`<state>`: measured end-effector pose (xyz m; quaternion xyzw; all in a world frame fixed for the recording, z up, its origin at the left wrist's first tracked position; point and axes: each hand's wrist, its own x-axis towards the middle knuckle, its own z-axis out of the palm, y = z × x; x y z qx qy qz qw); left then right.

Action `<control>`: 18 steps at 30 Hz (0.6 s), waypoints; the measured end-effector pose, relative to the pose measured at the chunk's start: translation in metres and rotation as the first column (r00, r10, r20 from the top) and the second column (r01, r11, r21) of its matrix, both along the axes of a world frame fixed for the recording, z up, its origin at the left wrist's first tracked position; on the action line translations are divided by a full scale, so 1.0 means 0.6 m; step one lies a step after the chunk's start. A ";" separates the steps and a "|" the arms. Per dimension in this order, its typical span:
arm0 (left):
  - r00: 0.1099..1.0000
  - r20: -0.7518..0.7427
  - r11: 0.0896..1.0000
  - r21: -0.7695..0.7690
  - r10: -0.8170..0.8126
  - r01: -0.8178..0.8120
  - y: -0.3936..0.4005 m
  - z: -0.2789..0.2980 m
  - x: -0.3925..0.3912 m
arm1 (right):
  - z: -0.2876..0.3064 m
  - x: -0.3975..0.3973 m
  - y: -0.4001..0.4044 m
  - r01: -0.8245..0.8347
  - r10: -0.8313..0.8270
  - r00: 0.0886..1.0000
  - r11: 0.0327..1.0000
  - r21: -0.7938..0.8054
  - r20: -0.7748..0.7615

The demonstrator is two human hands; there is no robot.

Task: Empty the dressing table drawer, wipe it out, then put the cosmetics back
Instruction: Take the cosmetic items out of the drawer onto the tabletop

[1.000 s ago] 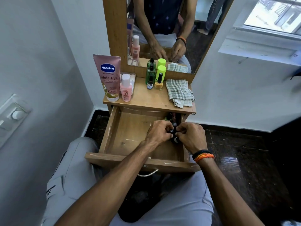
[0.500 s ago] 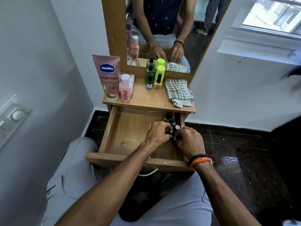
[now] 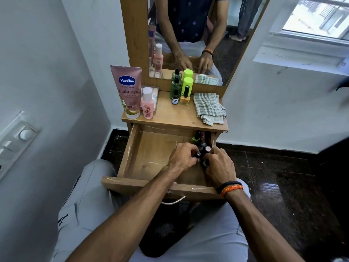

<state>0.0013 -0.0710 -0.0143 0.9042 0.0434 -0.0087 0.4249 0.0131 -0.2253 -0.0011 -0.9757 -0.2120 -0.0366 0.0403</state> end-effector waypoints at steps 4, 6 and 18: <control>1.000 0.016 1.000 0.003 0.021 -0.021 0.010 0.007 -0.008 | 0.010 -0.007 -0.006 -0.013 0.013 1.000 1.000 -0.026 0.001; 0.998 0.043 0.999 0.001 0.039 -0.039 0.021 0.012 -0.012 | 0.021 -0.012 -0.005 -0.002 0.002 1.000 1.000 0.015 -0.020; 0.923 0.323 0.978 -0.072 0.207 -0.194 0.088 0.106 0.010 | 0.136 0.058 0.055 -0.051 0.009 0.996 0.853 0.519 0.084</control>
